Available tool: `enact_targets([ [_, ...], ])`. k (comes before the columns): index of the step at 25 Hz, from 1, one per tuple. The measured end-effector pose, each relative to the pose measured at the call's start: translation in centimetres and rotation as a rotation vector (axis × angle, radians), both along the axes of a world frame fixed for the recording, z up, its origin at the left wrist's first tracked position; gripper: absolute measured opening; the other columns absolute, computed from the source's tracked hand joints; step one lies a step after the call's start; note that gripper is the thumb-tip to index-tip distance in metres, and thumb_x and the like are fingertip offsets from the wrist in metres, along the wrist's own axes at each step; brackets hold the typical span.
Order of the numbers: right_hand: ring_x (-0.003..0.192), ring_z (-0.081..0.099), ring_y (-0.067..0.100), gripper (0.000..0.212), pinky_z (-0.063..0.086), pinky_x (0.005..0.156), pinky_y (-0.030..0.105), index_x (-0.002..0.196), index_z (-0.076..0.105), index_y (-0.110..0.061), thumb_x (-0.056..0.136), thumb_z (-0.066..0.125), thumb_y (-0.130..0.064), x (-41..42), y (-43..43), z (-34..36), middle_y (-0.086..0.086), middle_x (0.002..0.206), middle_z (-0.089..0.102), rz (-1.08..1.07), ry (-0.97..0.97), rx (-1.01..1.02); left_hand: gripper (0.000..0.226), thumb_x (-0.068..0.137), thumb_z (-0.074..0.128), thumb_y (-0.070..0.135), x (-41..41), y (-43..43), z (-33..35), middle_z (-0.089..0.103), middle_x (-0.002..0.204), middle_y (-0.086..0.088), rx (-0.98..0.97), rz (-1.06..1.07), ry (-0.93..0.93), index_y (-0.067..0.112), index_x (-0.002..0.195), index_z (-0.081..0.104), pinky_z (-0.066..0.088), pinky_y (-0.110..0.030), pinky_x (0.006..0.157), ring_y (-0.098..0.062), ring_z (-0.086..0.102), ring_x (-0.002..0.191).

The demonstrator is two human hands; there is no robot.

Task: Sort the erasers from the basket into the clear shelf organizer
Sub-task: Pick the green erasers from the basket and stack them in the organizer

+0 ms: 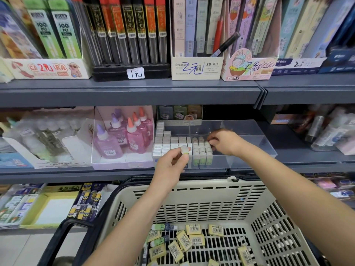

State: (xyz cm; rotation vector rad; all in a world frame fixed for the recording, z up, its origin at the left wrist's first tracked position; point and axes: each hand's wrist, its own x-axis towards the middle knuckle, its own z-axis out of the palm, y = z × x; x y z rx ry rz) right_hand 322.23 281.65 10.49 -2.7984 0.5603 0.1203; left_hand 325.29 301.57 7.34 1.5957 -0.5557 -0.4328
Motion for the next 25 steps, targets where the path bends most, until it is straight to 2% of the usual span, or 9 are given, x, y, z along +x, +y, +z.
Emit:
enact_targets([
  [3, 0.109, 0.057, 0.026, 0.029, 0.041, 0.092, 0.03, 0.118, 0.062, -0.012, 0.097, 0.044, -0.021, -1.1, 1.0, 1.0, 0.009, 0.121, 0.063, -0.035, -0.164, -0.029, 0.024, 0.09, 0.058, 0.008, -0.2, -0.6, 0.1, 0.058, 0.087, 0.008, -0.016, 0.002, 0.059, 0.032, 0.087, 0.056, 0.053, -0.017, 0.069, -0.007, 0.055, 0.082],
  [6, 0.074, 0.062, 0.01, 0.014, 0.05, 0.075, 0.03, 0.089, 0.071, -0.024, 0.088, 0.06, -0.033, -2.9, 3.2, 2.3, -0.002, 0.082, 0.071, -0.018, -0.405, 0.343, 0.028, 0.087, 0.061, 0.006, -0.1, -1.2, 0.0, 0.061, 0.089, 0.008, 0.019, -0.014, 0.045, 0.033, 0.086, 0.055, 0.052, -0.03, 0.082, -0.01, 0.056, 0.084],
  [8, 0.069, 0.063, 0.01, 0.004, 0.055, 0.073, 0.033, 0.08, 0.067, -0.03, 0.083, 0.067, -0.032, -3.9, 4.7, 2.7, -0.006, 0.073, 0.067, 0.067, -0.375, 0.472, 0.026, 0.085, 0.063, 0.007, -0.3, -1.7, 0.2, 0.063, 0.086, 0.009, 0.031, -0.047, 0.023, 0.032, 0.085, 0.059, 0.051, -0.033, 0.083, -0.01, 0.057, 0.082],
  [12, 0.068, 0.068, 0.009, 0.008, 0.056, 0.078, 0.033, 0.078, 0.067, -0.026, 0.083, 0.068, -0.02, -4.6, 3.4, 3.5, -0.005, 0.07, 0.069, 0.028, -0.423, 0.446, 0.021, 0.086, 0.062, 0.01, -0.2, -2.1, 1.0, 0.063, 0.097, 0.011, 0.048, 0.009, -0.112, 0.026, 0.1, 0.063, 0.046, -0.022, 0.084, -0.008, 0.056, 0.09],
  [15, 0.073, 0.069, 0.011, 0.016, 0.055, 0.082, 0.031, 0.073, 0.064, -0.028, 0.082, 0.069, -0.015, -3.9, 0.9, 3.5, -0.003, 0.073, 0.07, -0.165, -0.551, 0.439, 0.02, 0.087, 0.061, 0.019, 1.2, -1.0, 1.2, 0.056, 0.11, 0.013, 0.237, 0.212, -0.376, 0.031, 0.102, 0.06, 0.03, -0.021, 0.093, -0.006, 0.042, 0.109],
  [17, 0.079, 0.067, 0.013, 0.013, 0.051, 0.078, 0.024, 0.076, 0.063, -0.024, 0.082, 0.067, -0.014, -3.0, 0.0, 2.9, -0.003, 0.077, 0.069, -0.197, -0.582, 0.355, 0.02, 0.085, 0.061, 0.022, 1.8, -0.4, 0.9, 0.052, 0.117, 0.01, 0.39, 0.292, -0.491, 0.031, 0.104, 0.062, 0.022, -0.025, 0.096, -0.012, 0.033, 0.119],
  [22, 0.072, 0.058, 0.008, 0.005, 0.034, 0.057, 0.002, 0.083, 0.063, -0.021, 0.083, 0.066, -0.018, -1.4, -0.3, 1.3, -0.008, 0.073, 0.063, -0.145, -0.479, 0.166, 0.02, 0.084, 0.063, 0.026, 1.9, 0.1, -0.3, 0.047, 0.127, 0.008, 0.486, 0.276, -0.434, 0.031, 0.103, 0.063, 0.019, -0.031, 0.1, -0.015, 0.027, 0.126],
  [24, 0.077, 0.06, 0.008, 0.004, 0.035, 0.059, 0.001, 0.086, 0.063, -0.022, 0.085, 0.063, -0.018, -0.9, -0.3, 0.9, -0.008, 0.077, 0.065, -0.141, -0.396, 0.164, 0.019, 0.085, 0.063, 0.025, 2.1, 0.2, -0.8, 0.047, 0.129, 0.005, 0.472, 0.253, -0.412, 0.03, 0.103, 0.063, 0.02, -0.031, 0.102, -0.015, 0.027, 0.127],
  [25, 0.083, 0.062, 0.011, 0.006, 0.04, 0.066, 0.006, 0.091, 0.065, -0.02, 0.087, 0.062, -0.018, -0.7, -0.3, 0.6, -0.005, 0.083, 0.067, -0.139, -0.355, 0.164, 0.019, 0.085, 0.063, 0.024, 2.1, 0.3, -0.9, 0.048, 0.129, 0.003, 0.461, 0.244, -0.41, 0.028, 0.103, 0.063, 0.02, -0.03, 0.104, -0.016, 0.027, 0.128],
])
